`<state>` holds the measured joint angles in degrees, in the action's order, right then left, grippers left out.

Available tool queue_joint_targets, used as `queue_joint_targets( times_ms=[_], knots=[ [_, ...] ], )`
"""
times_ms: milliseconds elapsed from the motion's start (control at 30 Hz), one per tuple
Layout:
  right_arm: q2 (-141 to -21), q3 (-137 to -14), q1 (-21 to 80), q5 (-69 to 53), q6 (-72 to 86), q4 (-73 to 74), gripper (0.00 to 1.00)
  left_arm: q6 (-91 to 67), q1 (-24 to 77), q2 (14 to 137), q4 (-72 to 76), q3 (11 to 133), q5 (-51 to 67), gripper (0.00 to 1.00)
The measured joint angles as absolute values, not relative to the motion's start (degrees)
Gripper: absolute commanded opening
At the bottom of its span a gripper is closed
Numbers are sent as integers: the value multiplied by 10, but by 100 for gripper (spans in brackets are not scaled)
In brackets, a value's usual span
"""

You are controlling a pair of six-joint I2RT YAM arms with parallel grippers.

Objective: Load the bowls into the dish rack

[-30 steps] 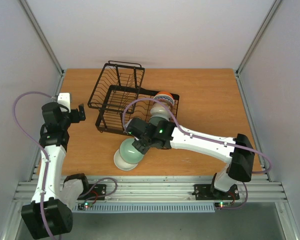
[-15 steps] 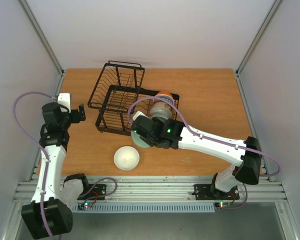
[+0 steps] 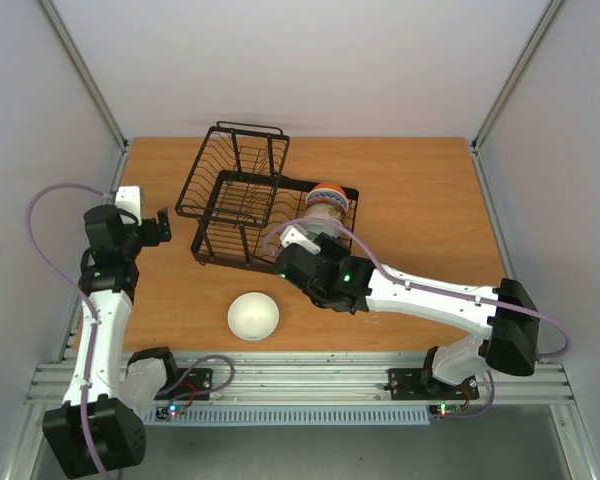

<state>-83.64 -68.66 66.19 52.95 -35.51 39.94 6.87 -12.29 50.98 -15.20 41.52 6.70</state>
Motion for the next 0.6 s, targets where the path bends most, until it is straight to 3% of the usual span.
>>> queue_joint_targets(
  times_ms=[600],
  knots=[
    [-836, -536, 669, 593, -578, 113, 1, 69, -123, 512, -152, 414, 71, 99]
  ],
)
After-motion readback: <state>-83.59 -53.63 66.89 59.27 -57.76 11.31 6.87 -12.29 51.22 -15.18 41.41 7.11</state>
